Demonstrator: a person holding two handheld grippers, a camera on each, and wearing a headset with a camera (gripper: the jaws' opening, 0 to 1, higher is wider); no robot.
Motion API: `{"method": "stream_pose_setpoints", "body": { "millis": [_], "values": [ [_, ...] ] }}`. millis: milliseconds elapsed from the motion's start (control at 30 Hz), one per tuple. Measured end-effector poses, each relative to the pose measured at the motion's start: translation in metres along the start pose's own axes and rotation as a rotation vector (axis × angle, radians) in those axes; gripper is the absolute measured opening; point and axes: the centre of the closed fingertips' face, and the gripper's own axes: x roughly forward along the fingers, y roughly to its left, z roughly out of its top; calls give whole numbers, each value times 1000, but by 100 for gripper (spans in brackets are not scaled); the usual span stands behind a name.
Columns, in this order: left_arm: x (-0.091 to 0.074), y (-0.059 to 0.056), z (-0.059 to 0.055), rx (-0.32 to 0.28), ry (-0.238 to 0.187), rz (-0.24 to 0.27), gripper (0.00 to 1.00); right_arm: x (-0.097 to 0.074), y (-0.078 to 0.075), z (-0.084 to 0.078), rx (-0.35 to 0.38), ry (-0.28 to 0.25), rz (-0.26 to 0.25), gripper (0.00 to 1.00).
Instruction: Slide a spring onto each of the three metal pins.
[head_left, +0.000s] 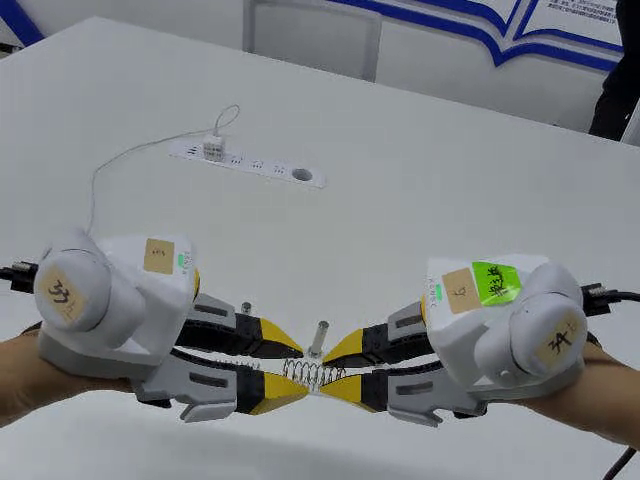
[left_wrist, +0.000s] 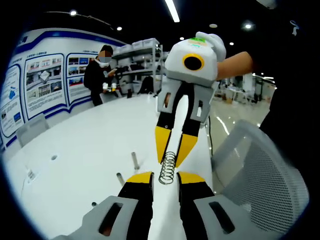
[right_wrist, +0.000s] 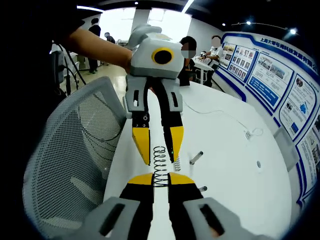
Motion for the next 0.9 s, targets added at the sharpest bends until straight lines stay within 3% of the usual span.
{"method": "stream_pose_setpoints", "body": {
  "millis": [133,267,600,900],
  "values": [
    [0,-3,3,-13,-20,-10,14,1,2,1,-7,5,3,10],
    [1,-3,-1,3,-2,-4,13,1,3,1,-6,11,11,10],
    [-1,-4,3,96,-5,13,10,-3,2,4,-42,-12,4,11],
    [-2,-7,4,103,-1,-13,10,-3,4,3,-1,-22,27,12]
  ]
}}
